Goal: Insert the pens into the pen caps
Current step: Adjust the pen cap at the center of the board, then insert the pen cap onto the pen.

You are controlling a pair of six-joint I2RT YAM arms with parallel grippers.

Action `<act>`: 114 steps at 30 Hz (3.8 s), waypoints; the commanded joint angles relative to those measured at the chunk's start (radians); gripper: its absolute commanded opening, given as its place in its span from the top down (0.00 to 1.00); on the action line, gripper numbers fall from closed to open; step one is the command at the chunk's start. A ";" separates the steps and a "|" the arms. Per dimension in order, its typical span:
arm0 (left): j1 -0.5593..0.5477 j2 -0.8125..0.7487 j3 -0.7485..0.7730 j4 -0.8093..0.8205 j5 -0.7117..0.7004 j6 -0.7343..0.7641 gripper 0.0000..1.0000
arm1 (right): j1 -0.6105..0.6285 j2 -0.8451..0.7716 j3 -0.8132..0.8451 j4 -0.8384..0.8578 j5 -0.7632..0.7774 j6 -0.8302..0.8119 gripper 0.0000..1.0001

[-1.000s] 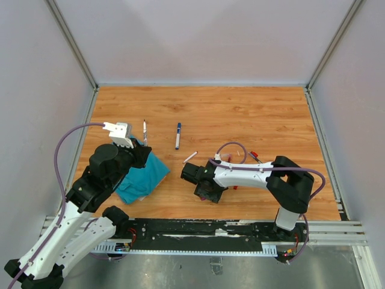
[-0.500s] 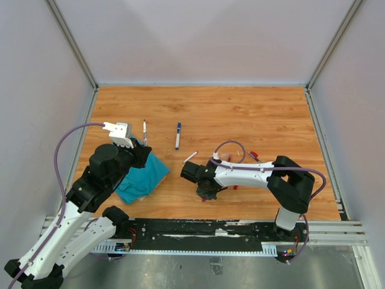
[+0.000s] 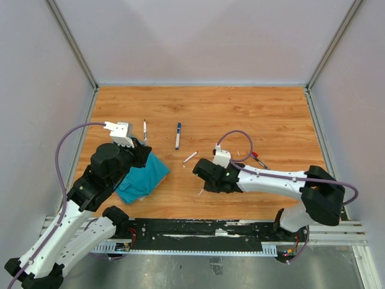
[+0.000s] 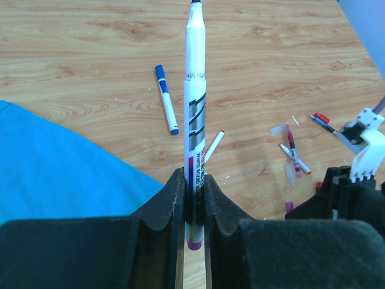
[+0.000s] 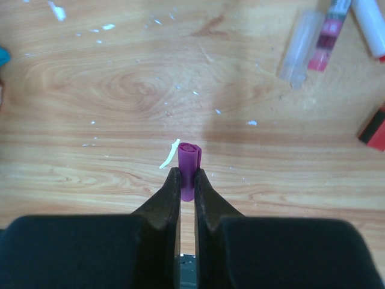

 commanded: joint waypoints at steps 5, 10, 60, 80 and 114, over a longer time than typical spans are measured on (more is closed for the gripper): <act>0.003 0.029 -0.002 0.030 0.003 0.012 1.00 | -0.128 -0.161 -0.164 0.332 -0.240 -0.598 0.99; 0.003 0.033 -0.002 0.029 0.000 0.013 0.99 | -0.215 -0.146 -0.166 0.290 -0.477 -0.823 0.99; 0.003 0.036 0.000 0.032 -0.005 0.015 1.00 | -0.180 0.278 -0.015 0.083 -0.347 -0.961 0.69; 0.003 0.027 -0.001 0.031 -0.003 0.015 1.00 | -0.100 0.375 0.067 -0.057 -0.146 -0.944 0.72; 0.003 0.063 -0.010 0.062 -0.019 -0.013 1.00 | -0.141 -0.163 -0.111 0.194 -0.166 -1.019 0.99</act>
